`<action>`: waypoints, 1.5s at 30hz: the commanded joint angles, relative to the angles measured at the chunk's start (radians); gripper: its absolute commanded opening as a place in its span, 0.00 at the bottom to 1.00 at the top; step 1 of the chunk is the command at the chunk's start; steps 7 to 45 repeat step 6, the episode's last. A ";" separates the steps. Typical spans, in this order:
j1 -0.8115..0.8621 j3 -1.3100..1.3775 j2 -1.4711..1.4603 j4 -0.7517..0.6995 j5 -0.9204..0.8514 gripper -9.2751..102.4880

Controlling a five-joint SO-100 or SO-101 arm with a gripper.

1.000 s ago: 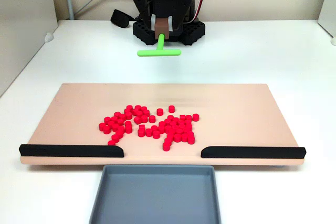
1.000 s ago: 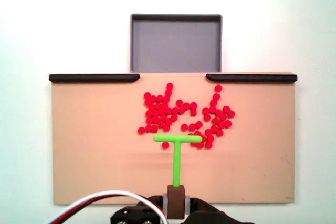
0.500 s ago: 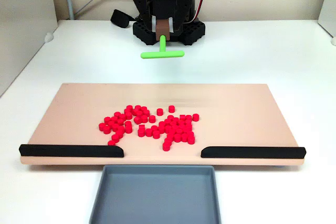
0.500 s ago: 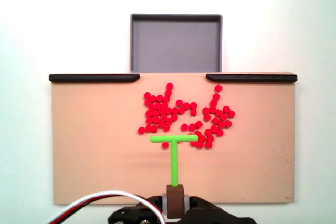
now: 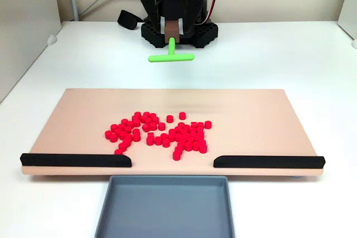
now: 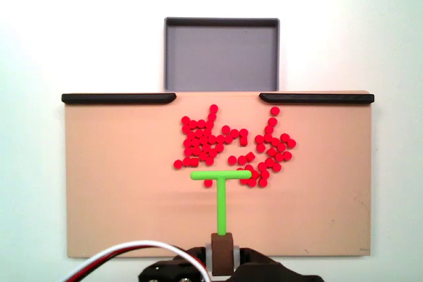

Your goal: Gather the left side granules

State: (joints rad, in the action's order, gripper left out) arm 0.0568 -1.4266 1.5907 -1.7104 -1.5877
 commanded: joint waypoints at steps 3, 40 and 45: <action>0.009 0.020 0.029 -0.002 -0.005 0.08; 0.011 0.020 0.029 -0.003 -0.011 0.08; 0.011 0.020 0.029 -0.003 -0.011 0.08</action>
